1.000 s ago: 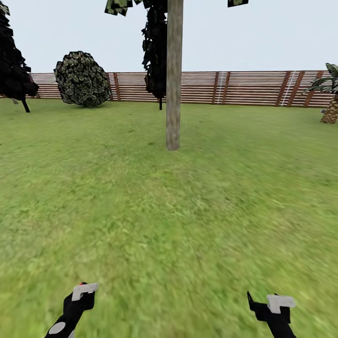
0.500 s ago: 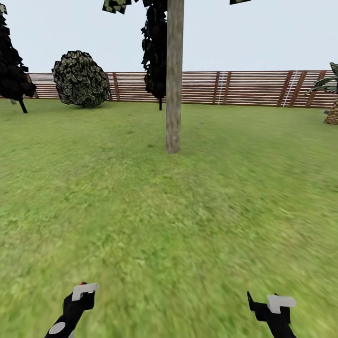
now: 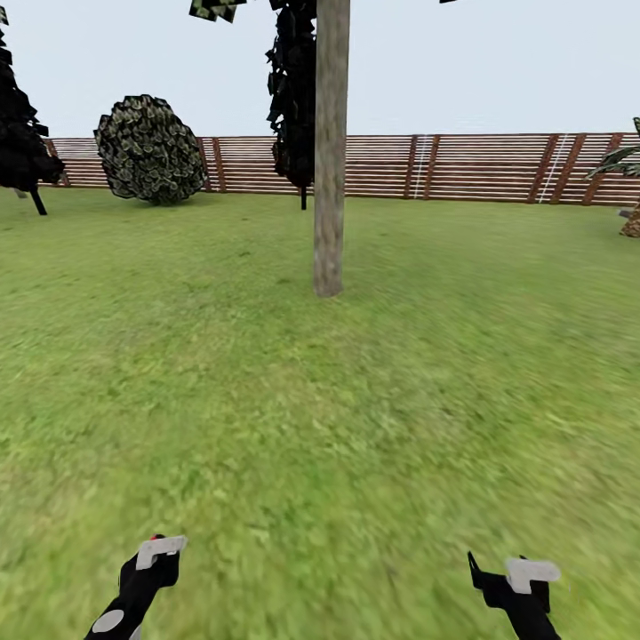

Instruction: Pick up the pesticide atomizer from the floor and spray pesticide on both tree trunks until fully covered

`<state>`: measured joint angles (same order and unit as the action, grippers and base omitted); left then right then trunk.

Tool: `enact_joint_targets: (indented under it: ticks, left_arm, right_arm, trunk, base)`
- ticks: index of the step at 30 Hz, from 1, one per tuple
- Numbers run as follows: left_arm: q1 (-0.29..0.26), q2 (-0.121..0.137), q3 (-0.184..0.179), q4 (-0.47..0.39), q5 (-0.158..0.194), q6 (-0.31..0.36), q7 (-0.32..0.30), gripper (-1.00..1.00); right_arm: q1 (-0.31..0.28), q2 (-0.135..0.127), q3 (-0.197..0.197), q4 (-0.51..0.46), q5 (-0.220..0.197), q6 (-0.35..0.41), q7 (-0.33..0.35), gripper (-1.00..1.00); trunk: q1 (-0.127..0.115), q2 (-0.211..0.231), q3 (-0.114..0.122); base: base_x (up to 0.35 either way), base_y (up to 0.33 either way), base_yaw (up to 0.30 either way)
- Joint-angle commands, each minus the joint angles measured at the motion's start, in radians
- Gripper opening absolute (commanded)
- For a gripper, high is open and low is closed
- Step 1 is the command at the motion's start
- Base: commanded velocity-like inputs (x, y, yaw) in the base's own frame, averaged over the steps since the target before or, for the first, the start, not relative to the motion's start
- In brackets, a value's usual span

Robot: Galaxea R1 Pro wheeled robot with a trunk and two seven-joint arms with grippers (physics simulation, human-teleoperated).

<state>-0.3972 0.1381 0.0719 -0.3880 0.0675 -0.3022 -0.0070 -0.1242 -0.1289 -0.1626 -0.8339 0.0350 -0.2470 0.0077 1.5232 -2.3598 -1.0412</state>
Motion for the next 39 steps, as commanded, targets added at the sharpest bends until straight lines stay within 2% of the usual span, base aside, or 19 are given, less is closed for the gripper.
enact_joint_targets:
  ticks: [1, 39]
  left_arm:
    - [0.000, 0.000, 0.000, 0.000, 0.000, 0.000, -0.001, -1.00]
    - [0.000, 0.000, 0.000, 0.000, 0.000, 0.000, -0.001, -1.00]
  right_arm:
    - [0.000, 0.000, 0.000, 0.000, 0.000, 0.000, 0.000, 1.00]
    - [0.000, 0.000, 0.000, -0.001, -0.001, 0.000, -0.002, 1.00]
  trunk:
    - [0.000, 0.000, 0.000]
    - [0.000, 0.000, 0.000]
  base:
    - [0.338, 0.000, 0.000]
    - [0.338, 0.000, 0.000]
